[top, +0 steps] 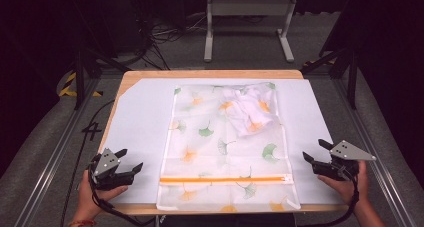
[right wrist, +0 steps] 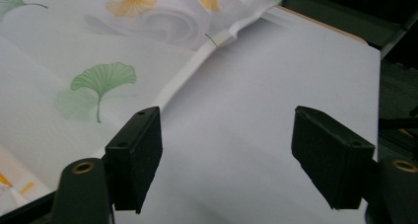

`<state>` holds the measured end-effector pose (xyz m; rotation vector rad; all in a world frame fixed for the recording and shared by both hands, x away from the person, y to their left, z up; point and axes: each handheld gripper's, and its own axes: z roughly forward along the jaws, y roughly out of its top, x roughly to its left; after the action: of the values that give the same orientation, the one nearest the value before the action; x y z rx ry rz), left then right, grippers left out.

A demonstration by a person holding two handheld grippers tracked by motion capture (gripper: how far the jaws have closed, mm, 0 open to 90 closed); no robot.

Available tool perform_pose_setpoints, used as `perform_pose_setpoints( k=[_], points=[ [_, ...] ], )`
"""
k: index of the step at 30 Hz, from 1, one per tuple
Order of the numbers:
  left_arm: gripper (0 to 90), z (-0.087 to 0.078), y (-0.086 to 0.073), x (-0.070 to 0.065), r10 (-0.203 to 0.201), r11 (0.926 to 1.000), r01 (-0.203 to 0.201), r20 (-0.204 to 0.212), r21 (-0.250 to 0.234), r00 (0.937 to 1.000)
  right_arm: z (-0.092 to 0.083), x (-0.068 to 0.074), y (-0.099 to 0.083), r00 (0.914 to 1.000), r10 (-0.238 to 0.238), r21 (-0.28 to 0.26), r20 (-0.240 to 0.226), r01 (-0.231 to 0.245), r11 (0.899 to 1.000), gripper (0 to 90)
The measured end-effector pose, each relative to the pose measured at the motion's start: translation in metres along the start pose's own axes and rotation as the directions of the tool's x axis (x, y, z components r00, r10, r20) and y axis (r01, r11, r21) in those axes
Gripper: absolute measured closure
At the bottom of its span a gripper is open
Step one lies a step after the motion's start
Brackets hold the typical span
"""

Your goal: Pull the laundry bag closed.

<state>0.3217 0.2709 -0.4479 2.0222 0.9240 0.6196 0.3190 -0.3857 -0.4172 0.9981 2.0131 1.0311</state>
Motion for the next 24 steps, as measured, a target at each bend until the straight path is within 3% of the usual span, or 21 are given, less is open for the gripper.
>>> perform_pose_setpoints(
  k=[2,10,19,24],
  points=[
    [19.5,-0.002,-0.005,0.004,-0.020,0.9998,0.020,-0.012,0.005,0.9997,0.000,-0.003,-0.002,1.0000,0.003,0.000,0.007,-0.003,1.000,25.7],
    [10.6,-0.018,-0.017,0.014,-0.115,0.9907,0.113,-0.032,-0.076,0.9928,-0.005,-0.012,-0.016,0.9982,0.048,0.000,0.037,-0.048,0.999,18.9],
    [9.7,-0.027,-0.023,0.009,-0.139,0.9871,0.136,-0.031,-0.085,0.9898,-0.019,-0.017,-0.028,0.9937,0.100,-0.011,0.050,-0.099,0.995,16.3],
    [9.6,-0.029,-0.025,0.008,-0.140,0.9867,0.137,-0.034,-0.088,0.9895,-0.016,-0.018,-0.026,0.9912,0.123,-0.021,0.048,-0.122,0.992,16.0]
  ],
)
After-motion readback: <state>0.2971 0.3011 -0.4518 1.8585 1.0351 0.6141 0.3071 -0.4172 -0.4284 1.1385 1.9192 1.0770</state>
